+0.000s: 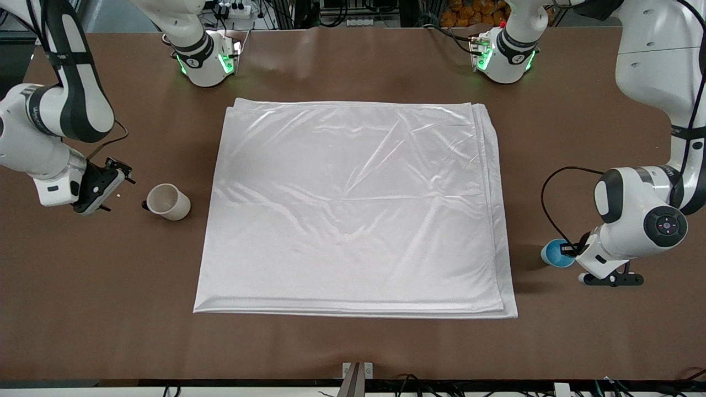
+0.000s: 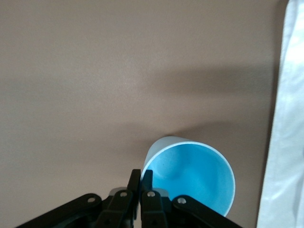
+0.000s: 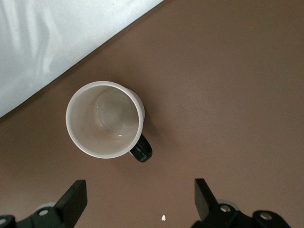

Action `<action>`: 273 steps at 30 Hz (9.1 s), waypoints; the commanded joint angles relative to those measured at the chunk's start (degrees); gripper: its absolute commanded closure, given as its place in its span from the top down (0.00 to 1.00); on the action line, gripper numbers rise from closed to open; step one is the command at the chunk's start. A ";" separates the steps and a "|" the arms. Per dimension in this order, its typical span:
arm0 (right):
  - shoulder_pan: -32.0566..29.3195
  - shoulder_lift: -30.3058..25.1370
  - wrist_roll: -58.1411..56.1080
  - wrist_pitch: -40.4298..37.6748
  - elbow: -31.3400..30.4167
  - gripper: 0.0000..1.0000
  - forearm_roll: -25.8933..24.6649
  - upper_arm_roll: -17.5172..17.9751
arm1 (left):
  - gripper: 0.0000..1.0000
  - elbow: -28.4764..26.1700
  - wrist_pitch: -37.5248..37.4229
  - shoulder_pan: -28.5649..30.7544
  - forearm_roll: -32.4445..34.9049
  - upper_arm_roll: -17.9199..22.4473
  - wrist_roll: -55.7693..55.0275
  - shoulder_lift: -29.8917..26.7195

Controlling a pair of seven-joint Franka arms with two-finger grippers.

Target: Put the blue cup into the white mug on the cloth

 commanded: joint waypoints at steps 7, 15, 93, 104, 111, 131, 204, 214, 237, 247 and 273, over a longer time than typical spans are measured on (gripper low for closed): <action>-0.14 2.83 -6.60 3.05 -0.51 1.00 -7.93 0.46 | 0.00 -0.38 -3.96 0.66 -0.80 -0.88 -0.34 -4.93; -0.76 5.29 -14.32 6.12 -0.60 1.00 -11.10 0.55 | 0.00 -0.29 -7.30 0.40 -4.04 -0.88 -0.52 -8.19; -2.07 12.15 -29.81 22.12 -6.49 0.05 -10.57 0.90 | 0.00 2.70 -14.25 -0.75 -8.97 -8.27 -15.46 -13.73; -3.66 8.99 -30.07 21.51 -6.31 0.00 -10.57 1.08 | 0.00 2.70 -14.25 -0.83 -8.97 -9.23 -16.78 -13.73; -3.31 6.35 -30.25 16.59 -5.08 0.00 -10.40 1.17 | 0.00 2.70 -14.25 -0.83 -8.80 -9.32 -17.83 -14.08; -1.02 5.47 -20.06 -0.10 5.64 0.00 0.41 11.00 | 0.00 2.70 -14.25 -1.45 -8.71 -9.32 -18.80 -14.08; 42.22 27.44 47.63 7.62 20.23 0.00 -18.22 11.27 | 0.00 2.52 -15.21 -10.67 -8.27 -9.67 -32.60 -13.81; 42.05 27.62 47.71 7.36 20.76 0.22 -18.48 11.19 | 0.00 2.61 -15.21 -12.87 -8.36 -9.59 -35.50 -13.81; 39.59 19.27 47.27 -1.69 20.41 1.00 -20.24 11.45 | 0.00 2.61 -15.30 -20.34 -8.36 -9.59 -46.57 -13.29; 35.64 12.68 47.36 -3.97 20.06 1.00 -19.45 12.07 | 0.00 2.61 -15.30 -23.85 -8.44 -9.67 -52.54 -13.37; 26.76 -3.84 47.36 -20.15 20.06 1.00 -12.95 11.71 | 0.00 2.79 -15.04 -32.03 -8.36 -9.76 -62.92 -11.09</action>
